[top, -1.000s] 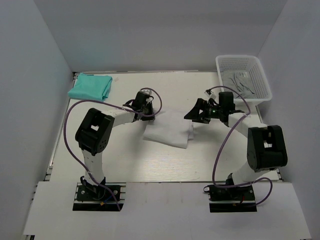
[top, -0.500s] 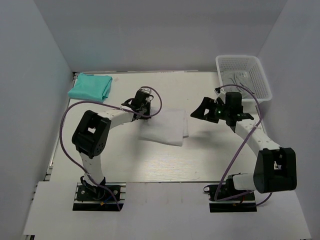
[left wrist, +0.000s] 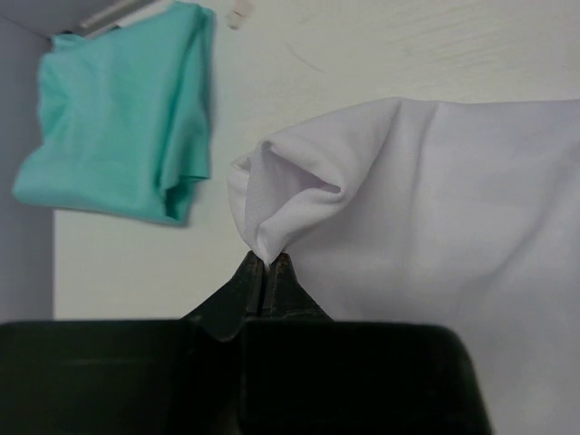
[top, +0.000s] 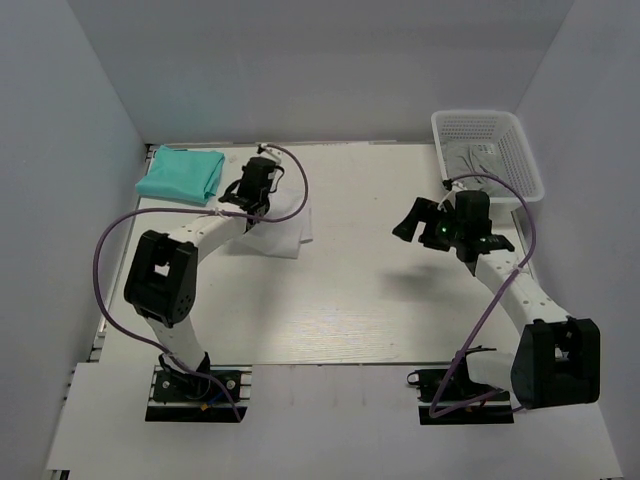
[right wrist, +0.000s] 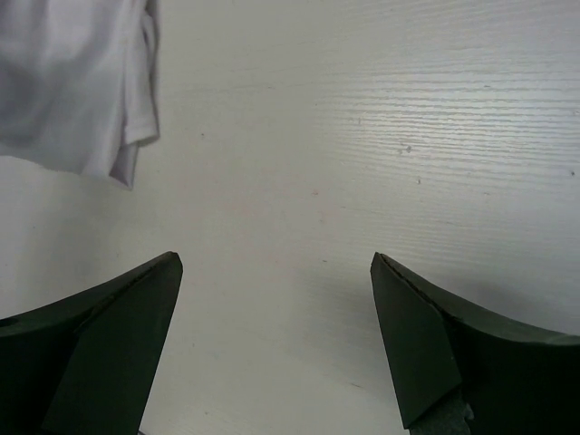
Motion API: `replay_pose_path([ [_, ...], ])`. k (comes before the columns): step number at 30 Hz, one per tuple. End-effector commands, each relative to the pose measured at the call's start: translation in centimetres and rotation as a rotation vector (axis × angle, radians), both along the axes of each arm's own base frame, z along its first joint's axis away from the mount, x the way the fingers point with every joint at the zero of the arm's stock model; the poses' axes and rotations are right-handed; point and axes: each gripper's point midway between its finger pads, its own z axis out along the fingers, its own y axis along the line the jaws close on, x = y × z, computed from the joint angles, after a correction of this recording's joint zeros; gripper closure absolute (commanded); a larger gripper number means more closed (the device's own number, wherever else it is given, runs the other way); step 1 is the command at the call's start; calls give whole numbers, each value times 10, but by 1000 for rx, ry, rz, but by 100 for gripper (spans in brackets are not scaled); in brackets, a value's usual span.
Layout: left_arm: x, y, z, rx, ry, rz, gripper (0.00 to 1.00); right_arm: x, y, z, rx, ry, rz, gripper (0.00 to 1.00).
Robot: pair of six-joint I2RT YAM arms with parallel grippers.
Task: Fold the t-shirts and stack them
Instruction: Put the neatly folded tshirt into the corner of the board with the left arm
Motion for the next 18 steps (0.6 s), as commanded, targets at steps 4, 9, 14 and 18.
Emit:
replay_pose_path([
  [4, 44, 44, 91, 76, -215, 34, 100, 5, -15, 3, -49, -54, -64, 9],
  [9, 62, 64, 108, 136, -226, 33, 100, 2, -17, 4, -56, -69, -67, 9],
  [14, 68, 72, 127, 147, -245, -6, 100, -2, -22, 10, -68, -92, -91, 9],
  [18, 71, 79, 149, 153, -266, -15, 100, -4, -23, 14, -58, -110, -103, 9],
])
